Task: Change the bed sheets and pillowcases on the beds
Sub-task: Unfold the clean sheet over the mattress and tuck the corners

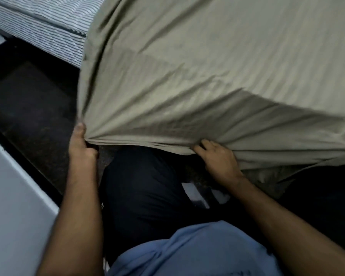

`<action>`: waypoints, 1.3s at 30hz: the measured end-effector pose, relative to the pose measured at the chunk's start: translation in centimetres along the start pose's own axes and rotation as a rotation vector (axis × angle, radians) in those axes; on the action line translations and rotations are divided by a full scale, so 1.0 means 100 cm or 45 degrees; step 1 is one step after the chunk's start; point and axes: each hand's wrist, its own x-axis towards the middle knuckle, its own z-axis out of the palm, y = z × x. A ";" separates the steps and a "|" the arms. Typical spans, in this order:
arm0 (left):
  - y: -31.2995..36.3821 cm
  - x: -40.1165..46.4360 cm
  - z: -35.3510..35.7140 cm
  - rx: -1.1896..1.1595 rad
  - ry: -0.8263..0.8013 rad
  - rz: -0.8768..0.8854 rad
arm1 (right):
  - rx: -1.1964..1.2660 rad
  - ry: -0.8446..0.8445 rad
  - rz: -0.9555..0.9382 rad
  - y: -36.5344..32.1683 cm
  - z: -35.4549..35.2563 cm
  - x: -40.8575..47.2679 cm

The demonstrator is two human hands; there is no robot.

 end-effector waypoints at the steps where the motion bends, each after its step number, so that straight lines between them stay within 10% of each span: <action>1: -0.006 0.005 0.000 0.086 0.035 -0.043 | -0.006 -0.030 0.033 0.003 0.001 0.000; 6: -0.020 0.019 0.030 0.417 0.290 0.265 | -0.042 -0.112 0.157 0.019 0.003 -0.001; 10: -0.027 -0.026 0.068 1.233 0.373 0.977 | -0.024 -0.127 0.196 0.019 0.003 0.003; 15: -0.087 -0.092 0.115 1.405 -1.010 1.160 | -0.010 -0.213 0.207 0.017 0.002 0.003; 19: -0.152 -0.110 0.121 1.877 -1.641 1.269 | 0.050 -0.245 0.258 0.024 0.011 0.003; 39: -0.203 -0.131 0.145 2.190 -1.017 1.895 | -0.038 0.008 0.792 0.040 0.004 -0.084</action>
